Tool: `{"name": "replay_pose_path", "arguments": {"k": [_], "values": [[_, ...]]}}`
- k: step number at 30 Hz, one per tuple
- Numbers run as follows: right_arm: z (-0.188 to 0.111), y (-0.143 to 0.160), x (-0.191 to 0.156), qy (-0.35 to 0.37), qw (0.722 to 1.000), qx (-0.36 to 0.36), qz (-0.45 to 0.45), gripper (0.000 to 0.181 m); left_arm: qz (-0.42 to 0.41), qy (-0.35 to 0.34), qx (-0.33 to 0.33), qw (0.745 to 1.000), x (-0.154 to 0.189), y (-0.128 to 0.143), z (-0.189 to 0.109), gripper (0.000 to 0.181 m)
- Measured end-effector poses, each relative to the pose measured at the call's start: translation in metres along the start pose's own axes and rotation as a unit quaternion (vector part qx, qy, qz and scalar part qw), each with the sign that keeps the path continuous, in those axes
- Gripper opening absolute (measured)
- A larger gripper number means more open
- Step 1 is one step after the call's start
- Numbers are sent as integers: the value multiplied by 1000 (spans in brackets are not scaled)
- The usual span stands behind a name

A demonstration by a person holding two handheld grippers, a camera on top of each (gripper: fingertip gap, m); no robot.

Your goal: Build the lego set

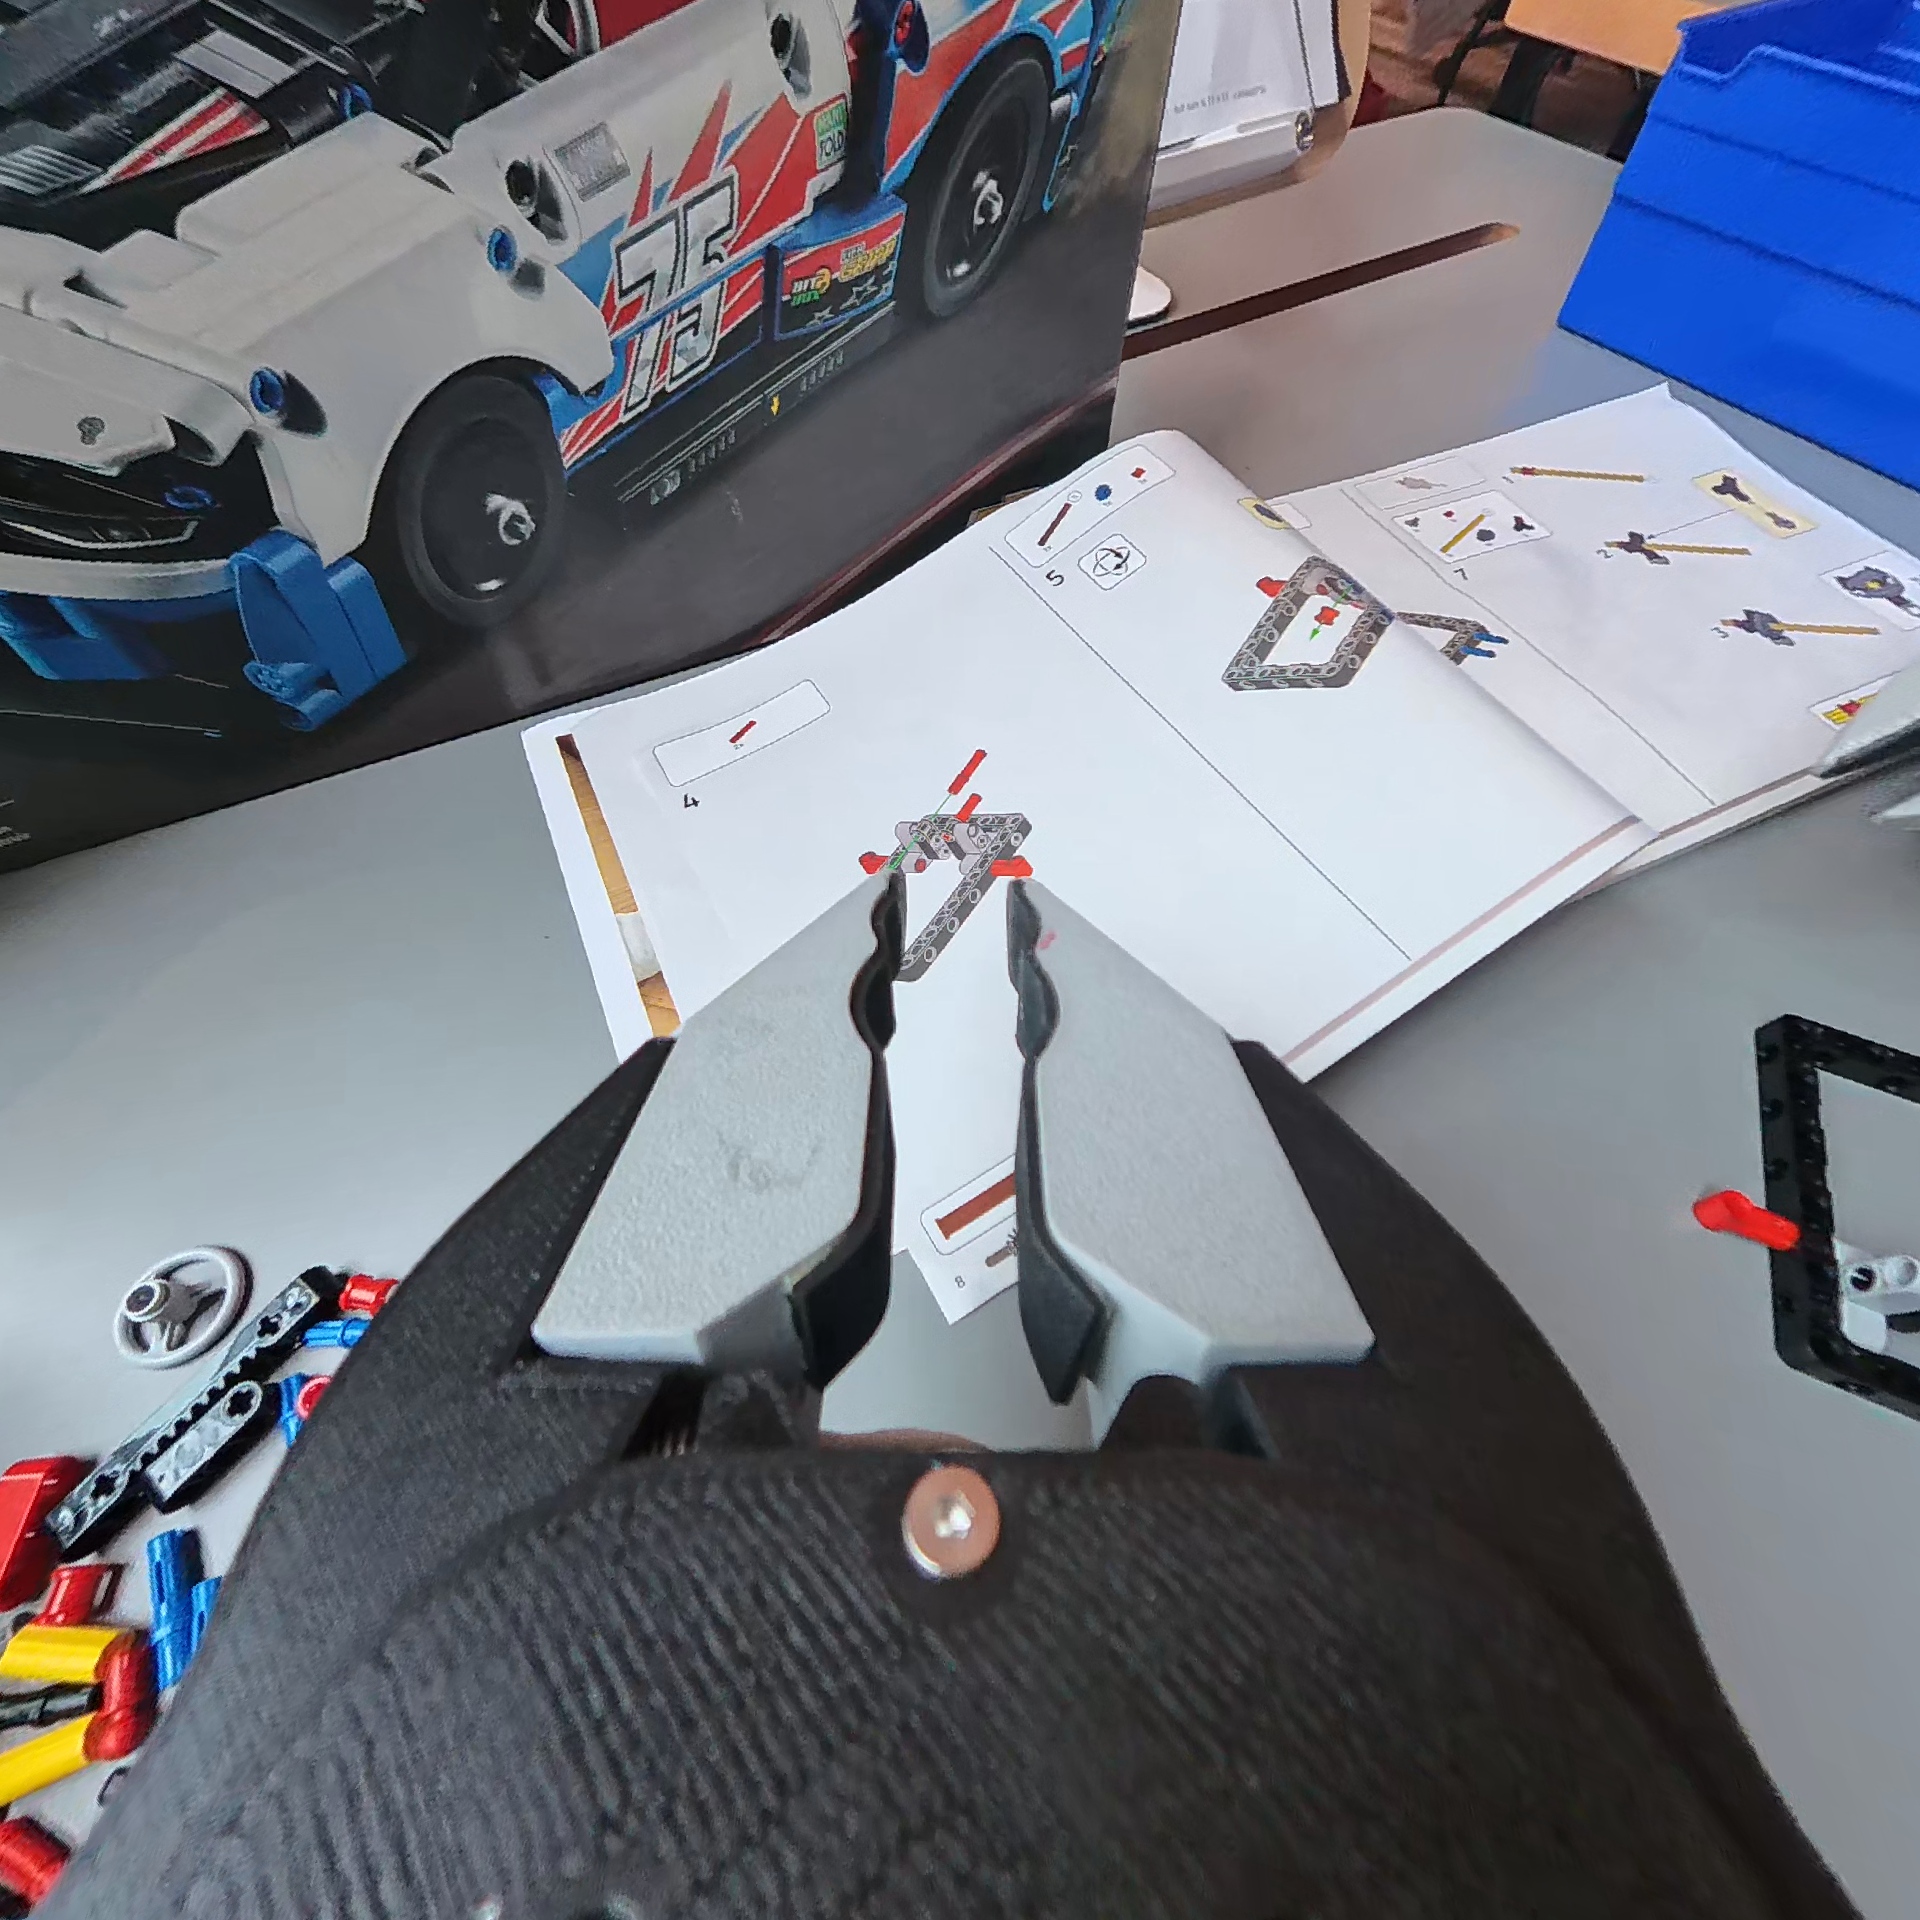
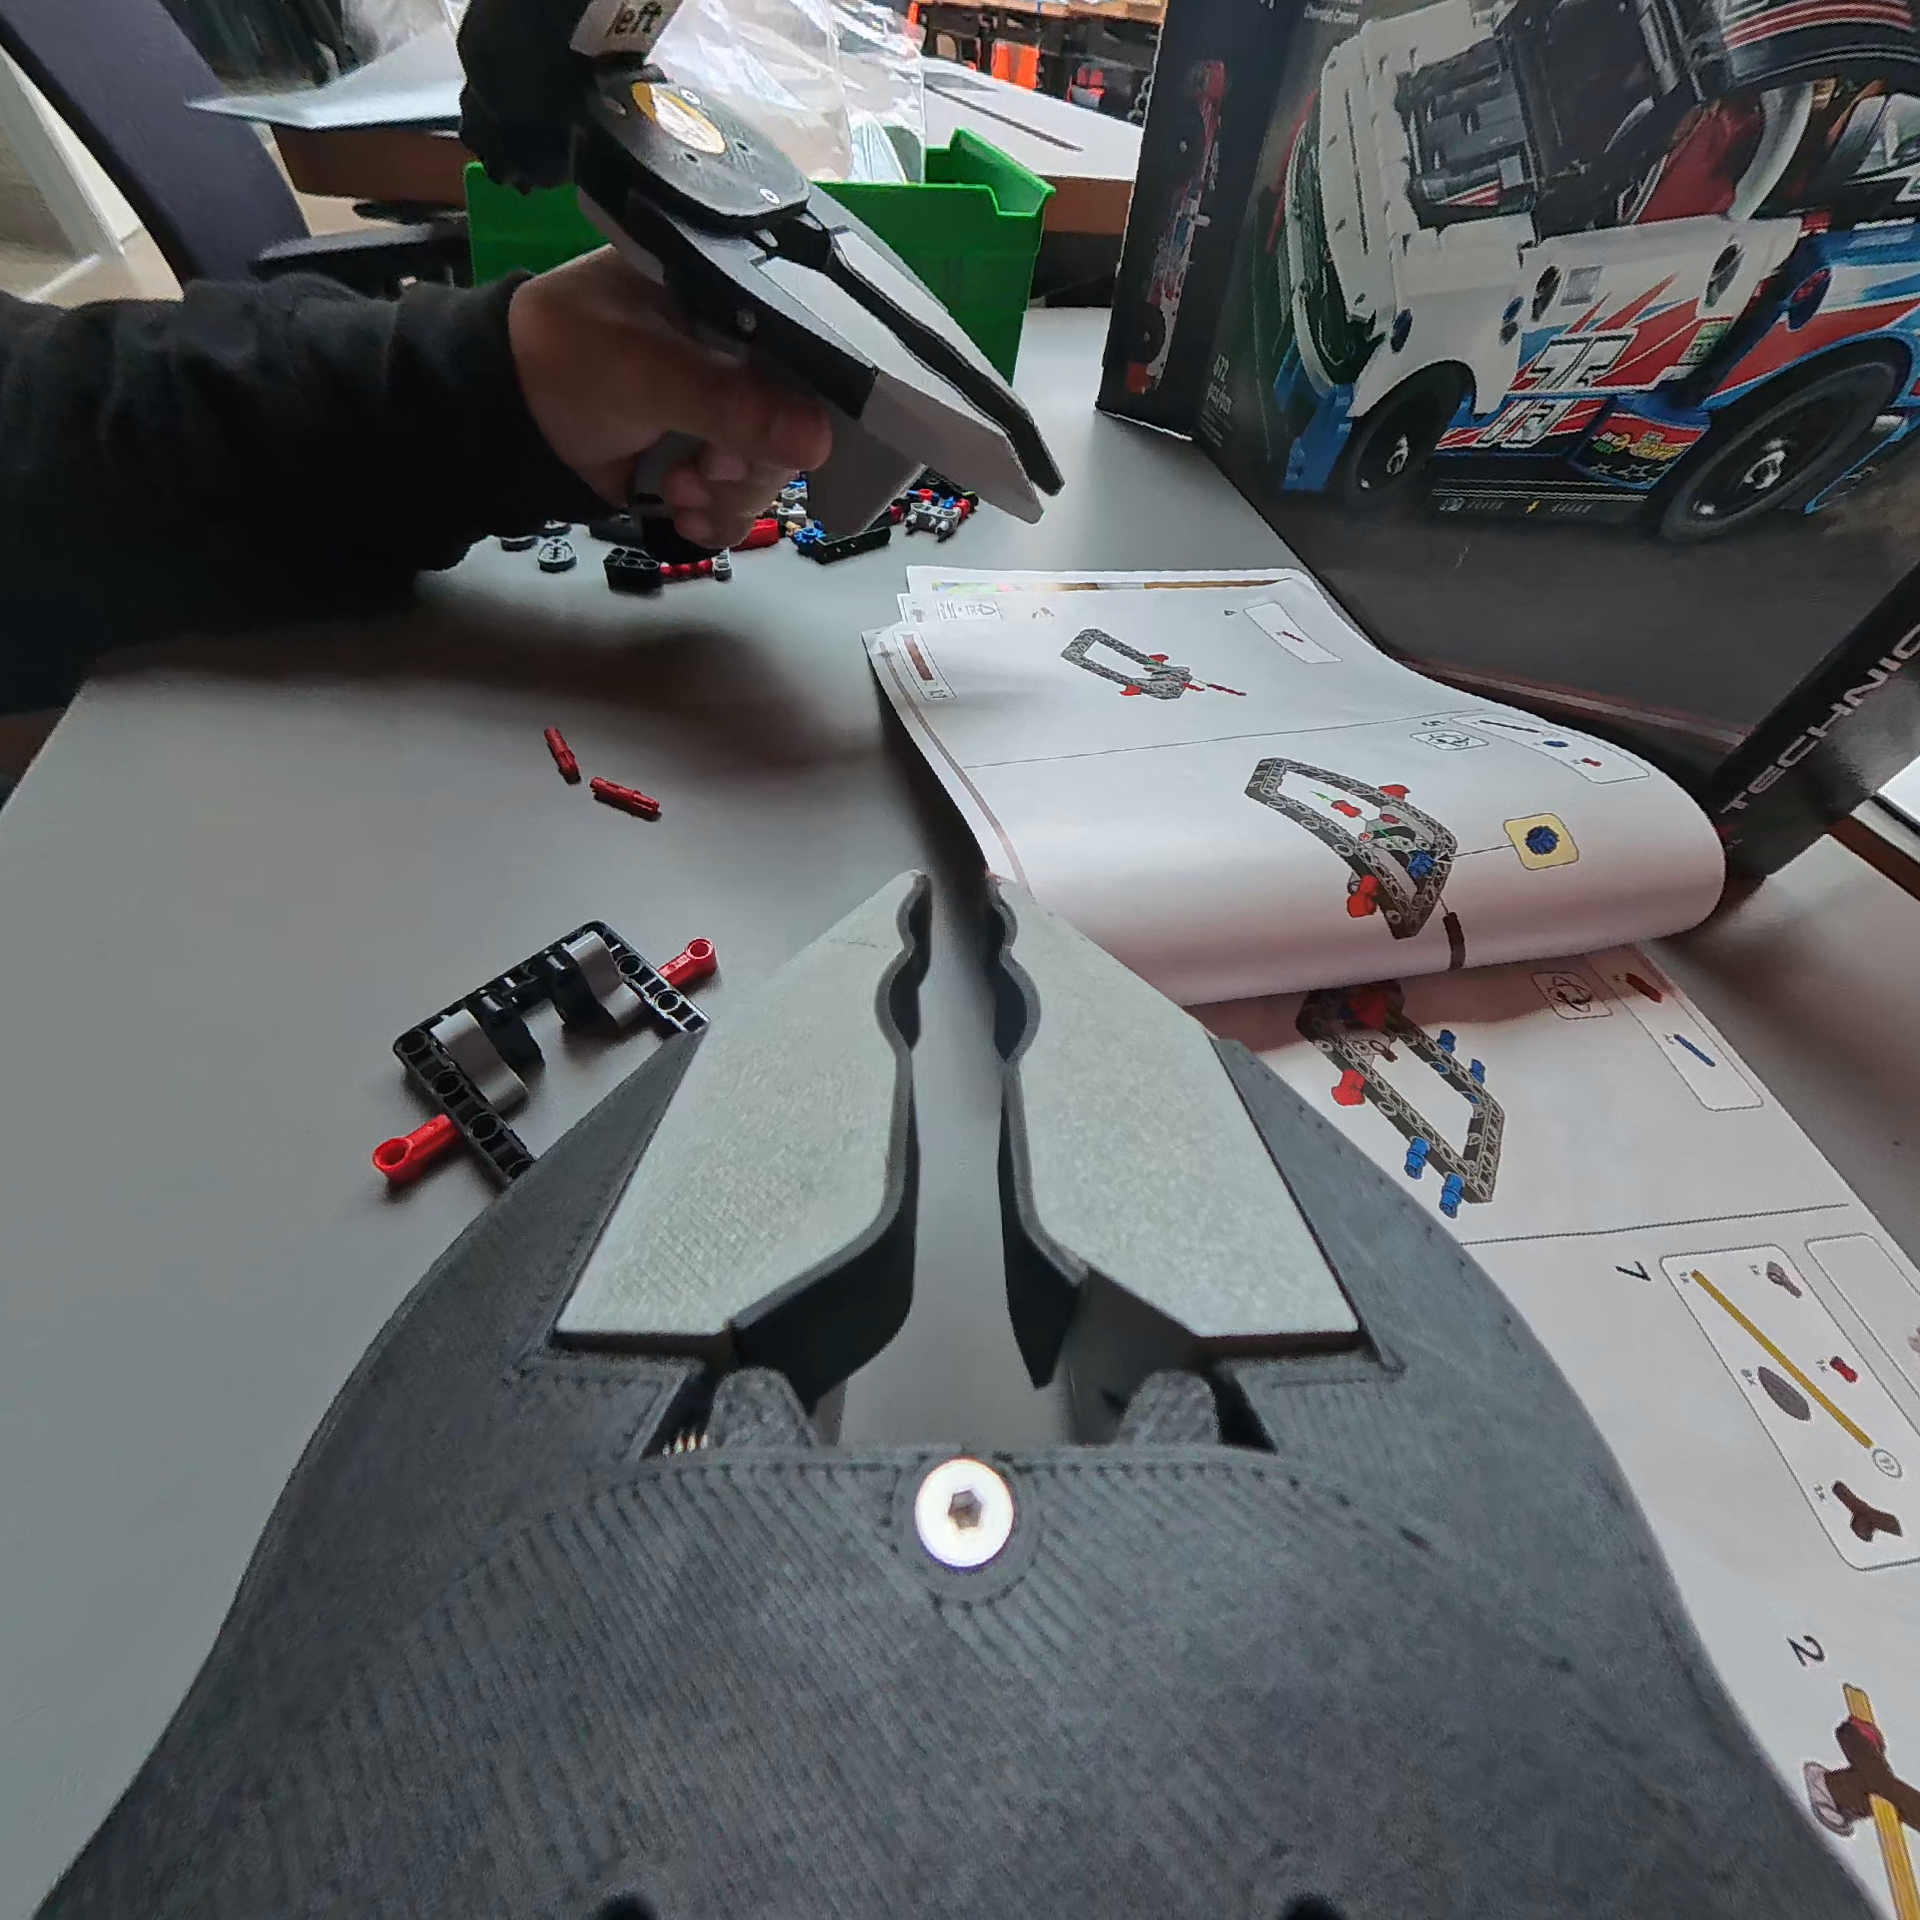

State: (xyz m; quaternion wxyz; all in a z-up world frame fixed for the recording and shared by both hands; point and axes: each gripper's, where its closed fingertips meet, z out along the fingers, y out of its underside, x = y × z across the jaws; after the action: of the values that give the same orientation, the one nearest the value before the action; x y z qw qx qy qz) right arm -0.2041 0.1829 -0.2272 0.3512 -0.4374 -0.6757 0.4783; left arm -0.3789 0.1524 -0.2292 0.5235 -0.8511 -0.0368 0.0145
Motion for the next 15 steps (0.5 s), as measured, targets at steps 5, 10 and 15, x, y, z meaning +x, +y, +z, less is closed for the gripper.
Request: {"name": "replay_pose_path", "arguments": {"k": [5, 10, 15], "values": [[3, 0, -11, -27, 1000, -4, -11, 15, 3, 5, -13, 1000, 2, 6, 4, 18], [7, -2, -30, -60, 998, -20, -25, 20, 17, 40, -25, 999, 19, 7, 3, 19], [6, 3, -22, -24, 999, -23, -29, 17, 21, 155, -91, 983, 60, 26, -7, 17]]}}
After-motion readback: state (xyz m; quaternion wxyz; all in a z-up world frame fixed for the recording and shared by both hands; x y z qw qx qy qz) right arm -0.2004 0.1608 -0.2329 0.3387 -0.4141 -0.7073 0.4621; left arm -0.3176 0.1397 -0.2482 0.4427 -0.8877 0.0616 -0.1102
